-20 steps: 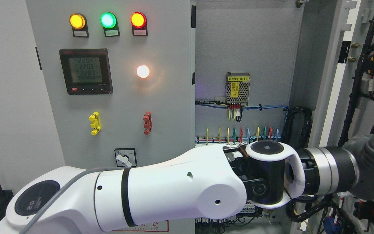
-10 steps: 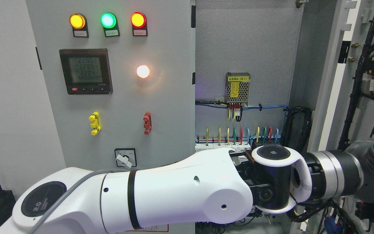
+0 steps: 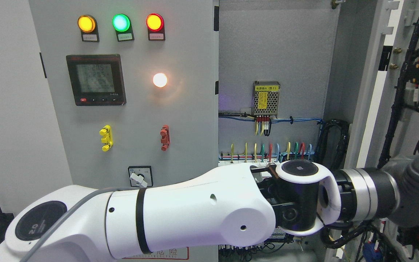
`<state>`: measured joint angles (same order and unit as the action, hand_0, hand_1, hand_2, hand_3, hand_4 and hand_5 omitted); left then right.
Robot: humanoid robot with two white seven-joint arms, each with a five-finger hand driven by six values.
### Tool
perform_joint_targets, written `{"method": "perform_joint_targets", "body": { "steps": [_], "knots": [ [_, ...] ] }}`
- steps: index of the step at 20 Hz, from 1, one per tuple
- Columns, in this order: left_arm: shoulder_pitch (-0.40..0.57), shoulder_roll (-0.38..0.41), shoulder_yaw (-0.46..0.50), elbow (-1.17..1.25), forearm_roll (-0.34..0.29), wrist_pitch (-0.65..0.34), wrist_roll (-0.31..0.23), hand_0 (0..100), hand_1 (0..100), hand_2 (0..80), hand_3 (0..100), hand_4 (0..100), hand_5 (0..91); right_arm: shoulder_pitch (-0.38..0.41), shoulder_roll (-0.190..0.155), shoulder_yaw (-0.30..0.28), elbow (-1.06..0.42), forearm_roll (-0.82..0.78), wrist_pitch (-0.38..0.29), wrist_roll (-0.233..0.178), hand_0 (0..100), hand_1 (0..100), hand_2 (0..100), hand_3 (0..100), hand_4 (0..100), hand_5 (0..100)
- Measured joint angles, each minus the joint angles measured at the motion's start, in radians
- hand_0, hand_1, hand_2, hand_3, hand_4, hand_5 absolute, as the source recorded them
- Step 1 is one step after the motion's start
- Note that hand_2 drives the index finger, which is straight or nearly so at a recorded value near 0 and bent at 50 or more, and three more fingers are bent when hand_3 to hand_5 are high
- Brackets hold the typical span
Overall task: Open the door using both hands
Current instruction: 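Hold the door open with the left arm extended against it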
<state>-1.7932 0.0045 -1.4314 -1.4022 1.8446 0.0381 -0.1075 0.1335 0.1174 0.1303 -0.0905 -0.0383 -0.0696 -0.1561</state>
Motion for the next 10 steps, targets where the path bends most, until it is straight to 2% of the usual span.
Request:
{"method": "perform_joint_targets", "body": {
  "steps": [4,10],
  "knots": [
    [0.039,0.091,0.002,-0.048,-0.016,0.030,-0.075,0,0,0.0,0,3,0.0,0.000,0.000,0.000,0.000,0.000,0.000,0.000,11,0,0,0,0,0],
    [0.203,0.299,0.043,-0.175,-0.114,0.075,-0.203,0,0,0.0,0,3,0.0,0.000,0.000,0.000,0.000,0.000,0.000,0.000,11,0,0,0,0,0]
  ]
}}
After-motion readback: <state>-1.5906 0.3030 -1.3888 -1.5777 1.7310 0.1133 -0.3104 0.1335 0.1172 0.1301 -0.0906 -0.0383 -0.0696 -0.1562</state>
